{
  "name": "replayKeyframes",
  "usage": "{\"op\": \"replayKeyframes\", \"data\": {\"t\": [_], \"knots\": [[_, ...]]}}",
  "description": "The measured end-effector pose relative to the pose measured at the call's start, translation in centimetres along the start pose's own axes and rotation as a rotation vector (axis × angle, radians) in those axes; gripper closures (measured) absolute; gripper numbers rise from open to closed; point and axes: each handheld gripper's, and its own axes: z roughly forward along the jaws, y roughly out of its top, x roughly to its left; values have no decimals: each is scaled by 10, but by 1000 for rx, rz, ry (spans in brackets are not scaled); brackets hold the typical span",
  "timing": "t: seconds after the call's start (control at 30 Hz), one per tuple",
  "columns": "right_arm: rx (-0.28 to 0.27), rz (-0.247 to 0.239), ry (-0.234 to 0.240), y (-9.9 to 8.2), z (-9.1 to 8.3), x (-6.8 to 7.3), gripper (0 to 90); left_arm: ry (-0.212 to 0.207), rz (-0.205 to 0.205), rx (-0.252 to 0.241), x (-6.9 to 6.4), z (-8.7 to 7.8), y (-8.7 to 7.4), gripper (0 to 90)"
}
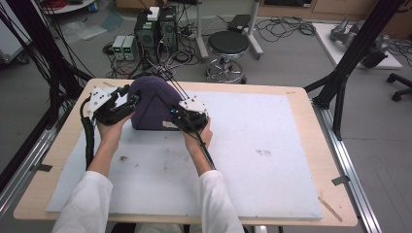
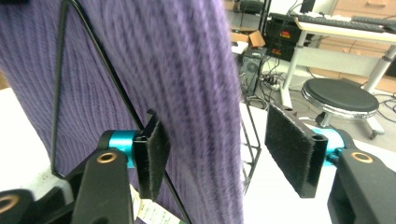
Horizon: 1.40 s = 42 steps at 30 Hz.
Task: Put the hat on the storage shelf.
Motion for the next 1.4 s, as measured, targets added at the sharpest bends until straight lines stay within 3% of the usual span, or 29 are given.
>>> {"op": "replayKeyframes", "data": {"t": [0.1,0.23,0.43,0.63,0.8,0.97,1.07,1.17,1.4], "knots": [[-32,13,13,2,-5,-2,317,-5,-5,-24,-4,-1,2,415],[-96,0,56,2,-10,-5,238,-4,0,-30,-6,-3,4,405],[-217,13,43,5,-21,-5,197,48,-14,-119,-8,-13,5,383],[-289,21,23,13,-36,-11,165,119,-30,-161,-7,-25,5,317],[-344,32,-22,21,-54,-25,127,143,-31,-201,-8,-36,9,302],[-404,66,-37,22,-75,-39,124,152,-17,-247,-14,-46,13,296],[-433,71,-37,22,-87,-47,124,154,-10,-262,-16,-50,13,295],[-437,87,-31,20,-96,-54,121,152,-11,-246,-17,-52,12,294],[-441,59,-51,13,-122,-74,121,165,18,-263,-19,-66,7,286]]}}
